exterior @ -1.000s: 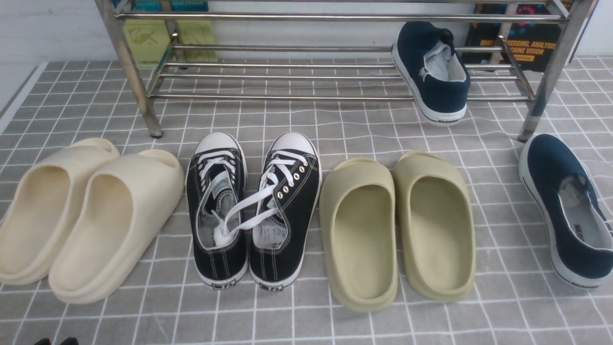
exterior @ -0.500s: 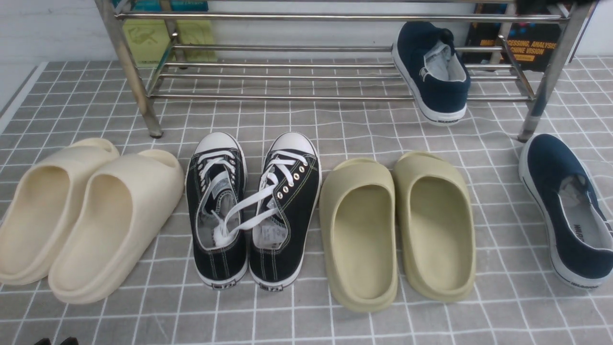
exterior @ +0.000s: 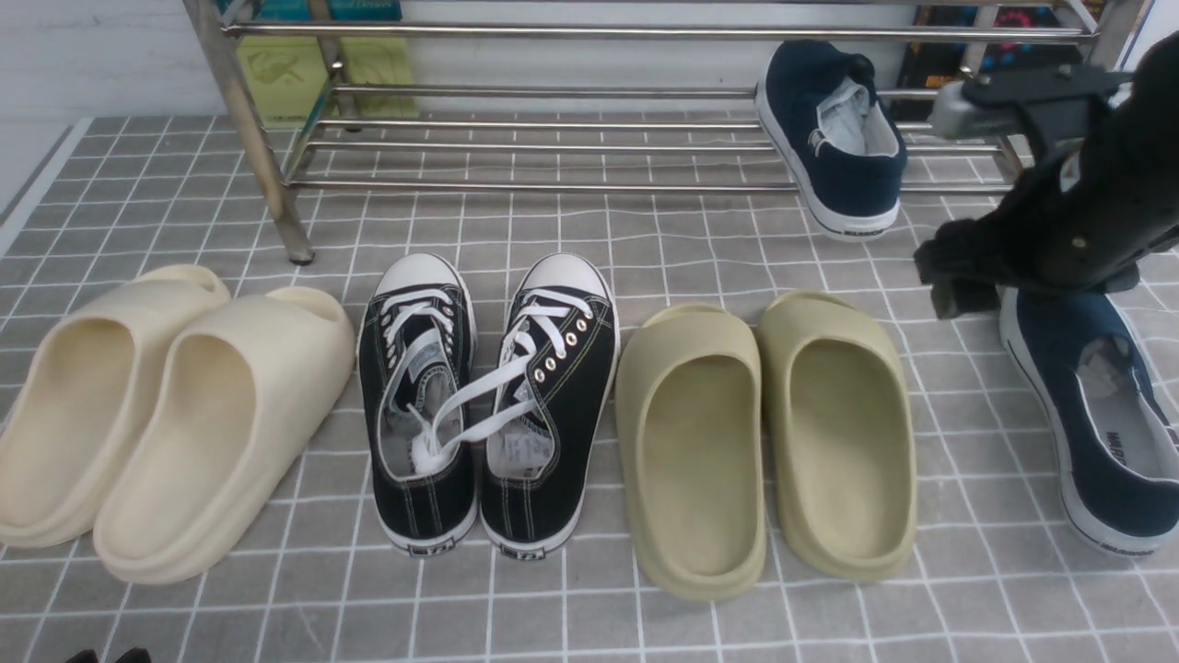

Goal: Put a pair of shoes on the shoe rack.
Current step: Use the right arm to grab the shoe closest to it

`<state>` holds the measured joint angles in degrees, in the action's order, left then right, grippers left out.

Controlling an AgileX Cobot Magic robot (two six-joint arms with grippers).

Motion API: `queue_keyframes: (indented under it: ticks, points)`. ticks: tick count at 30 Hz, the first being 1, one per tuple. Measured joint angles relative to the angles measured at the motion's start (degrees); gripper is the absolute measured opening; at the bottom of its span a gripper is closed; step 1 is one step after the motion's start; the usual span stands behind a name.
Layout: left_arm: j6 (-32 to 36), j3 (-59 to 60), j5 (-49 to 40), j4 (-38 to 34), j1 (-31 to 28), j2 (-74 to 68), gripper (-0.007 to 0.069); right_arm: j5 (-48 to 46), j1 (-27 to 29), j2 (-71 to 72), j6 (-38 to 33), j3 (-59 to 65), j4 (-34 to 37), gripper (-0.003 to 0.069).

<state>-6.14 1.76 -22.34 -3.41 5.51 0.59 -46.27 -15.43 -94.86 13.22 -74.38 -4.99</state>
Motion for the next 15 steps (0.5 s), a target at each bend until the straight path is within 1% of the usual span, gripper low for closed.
queue_keyframes:
  ticks: [3,5,7,10,11,15]
  points:
    - [0.0,0.0,0.0,0.0,0.0,0.0,0.0238,-0.7,0.0,-1.19,-0.45,0.0,-0.79,0.0561]
    - [0.0,0.0,0.0,0.0,0.0,0.0,0.0238,-3.82,0.22,-2.57,-0.11,0.0,-3.34,0.0561]
    - [0.0,0.0,0.0,0.0,0.0,0.0,0.0238,-4.93,0.55,-2.75,0.2,0.12,-3.78,0.0561]
    - [0.0,0.0,0.0,0.0,0.0,0.0,0.0238,-6.66,1.81,-2.73,0.71,0.4,-4.51,0.0561]
    - [0.0,0.0,0.0,0.0,0.0,0.0,0.0238,-7.06,3.3,-2.61,1.0,0.4,-4.56,0.0561]
    - [0.0,0.0,0.0,0.0,0.0,0.0,0.0238,-7.15,6.22,-2.89,1.1,0.4,-4.55,0.0561]
